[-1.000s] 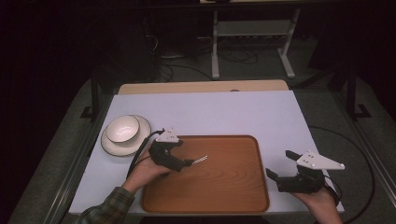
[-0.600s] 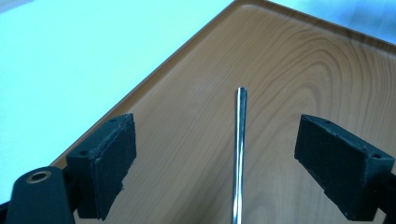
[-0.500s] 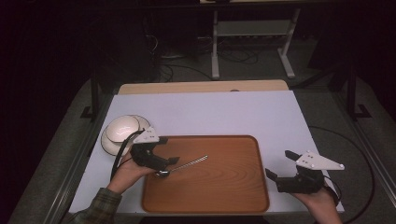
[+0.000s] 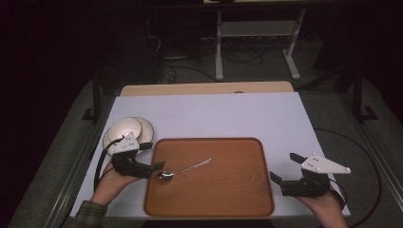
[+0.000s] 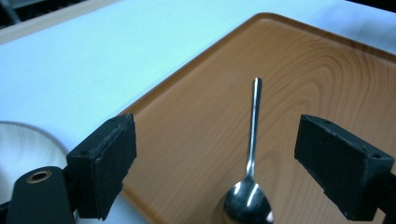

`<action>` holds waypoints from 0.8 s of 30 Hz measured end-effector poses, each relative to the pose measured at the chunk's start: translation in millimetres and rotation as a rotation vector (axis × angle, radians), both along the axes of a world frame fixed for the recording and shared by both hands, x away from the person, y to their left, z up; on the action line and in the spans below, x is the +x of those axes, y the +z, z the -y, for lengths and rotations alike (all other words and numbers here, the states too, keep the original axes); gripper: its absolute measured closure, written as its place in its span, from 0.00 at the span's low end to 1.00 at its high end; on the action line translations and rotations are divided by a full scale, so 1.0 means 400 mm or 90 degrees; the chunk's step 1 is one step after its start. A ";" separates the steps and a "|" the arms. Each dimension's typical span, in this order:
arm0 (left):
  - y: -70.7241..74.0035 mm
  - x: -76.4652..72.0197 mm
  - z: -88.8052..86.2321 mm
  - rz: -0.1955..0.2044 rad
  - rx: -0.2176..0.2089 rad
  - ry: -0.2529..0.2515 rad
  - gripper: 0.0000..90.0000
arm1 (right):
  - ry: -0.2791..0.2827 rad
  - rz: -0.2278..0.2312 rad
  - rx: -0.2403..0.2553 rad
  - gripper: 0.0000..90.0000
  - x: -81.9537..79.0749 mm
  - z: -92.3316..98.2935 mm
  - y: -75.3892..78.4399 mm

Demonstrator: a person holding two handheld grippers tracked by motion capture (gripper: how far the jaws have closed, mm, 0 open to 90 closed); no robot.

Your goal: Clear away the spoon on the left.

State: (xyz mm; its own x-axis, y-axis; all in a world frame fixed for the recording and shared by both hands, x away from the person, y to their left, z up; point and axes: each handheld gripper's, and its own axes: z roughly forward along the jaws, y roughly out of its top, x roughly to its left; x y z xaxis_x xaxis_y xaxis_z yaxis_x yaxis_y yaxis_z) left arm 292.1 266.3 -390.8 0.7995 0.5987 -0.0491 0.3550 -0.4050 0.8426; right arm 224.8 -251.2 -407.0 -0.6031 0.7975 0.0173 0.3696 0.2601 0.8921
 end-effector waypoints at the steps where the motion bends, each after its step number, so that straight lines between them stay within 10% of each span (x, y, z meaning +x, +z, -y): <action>1: -0.001 -0.003 -0.006 0.002 -0.002 0.003 0.14 | -0.001 0.001 0.001 0.06 -0.001 0.000 0.001; 24: -0.037 -0.054 -0.095 0.017 -0.006 0.046 0.14 | 0.005 0.001 0.003 0.06 -0.004 -0.003 0.000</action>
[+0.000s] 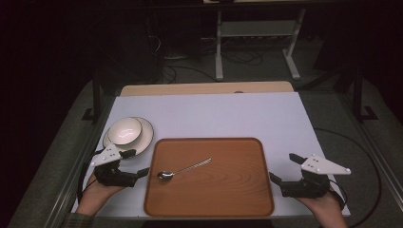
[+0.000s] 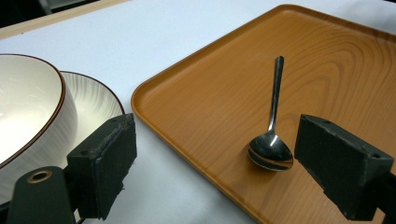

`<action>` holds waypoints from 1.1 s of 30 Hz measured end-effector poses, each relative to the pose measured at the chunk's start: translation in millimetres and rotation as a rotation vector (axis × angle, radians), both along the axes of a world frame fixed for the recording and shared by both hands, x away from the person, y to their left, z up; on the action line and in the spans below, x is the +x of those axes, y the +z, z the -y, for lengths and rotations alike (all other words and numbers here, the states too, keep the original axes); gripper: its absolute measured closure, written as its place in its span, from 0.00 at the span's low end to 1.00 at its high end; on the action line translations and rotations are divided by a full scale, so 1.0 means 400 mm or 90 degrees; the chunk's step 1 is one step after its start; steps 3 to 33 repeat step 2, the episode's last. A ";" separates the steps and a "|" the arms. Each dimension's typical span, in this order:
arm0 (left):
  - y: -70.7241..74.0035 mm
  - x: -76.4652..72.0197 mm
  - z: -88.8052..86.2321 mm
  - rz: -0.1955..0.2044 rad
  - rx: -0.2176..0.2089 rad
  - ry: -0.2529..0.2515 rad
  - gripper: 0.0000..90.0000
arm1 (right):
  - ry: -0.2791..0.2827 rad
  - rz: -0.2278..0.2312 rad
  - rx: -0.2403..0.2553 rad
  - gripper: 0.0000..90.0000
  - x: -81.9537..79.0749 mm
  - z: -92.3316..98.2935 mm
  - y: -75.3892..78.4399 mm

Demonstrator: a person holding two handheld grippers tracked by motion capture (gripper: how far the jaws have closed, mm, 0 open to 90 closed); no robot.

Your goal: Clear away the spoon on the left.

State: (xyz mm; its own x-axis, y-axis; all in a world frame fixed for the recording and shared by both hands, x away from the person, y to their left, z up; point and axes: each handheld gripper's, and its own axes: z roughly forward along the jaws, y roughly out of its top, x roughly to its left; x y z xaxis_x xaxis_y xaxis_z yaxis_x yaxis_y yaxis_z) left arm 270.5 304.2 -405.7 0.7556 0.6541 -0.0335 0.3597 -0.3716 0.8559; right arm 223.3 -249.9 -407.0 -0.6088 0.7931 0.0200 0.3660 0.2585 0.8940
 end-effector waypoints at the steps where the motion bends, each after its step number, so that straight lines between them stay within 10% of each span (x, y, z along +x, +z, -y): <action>1: 0.000 0.000 0.001 0.001 0.001 -0.001 0.14 | 0.000 0.000 0.000 0.06 0.000 0.000 0.000; 33: 0.000 0.001 0.002 0.001 0.003 -0.001 0.14 | 0.001 0.000 0.000 0.06 0.000 0.000 0.000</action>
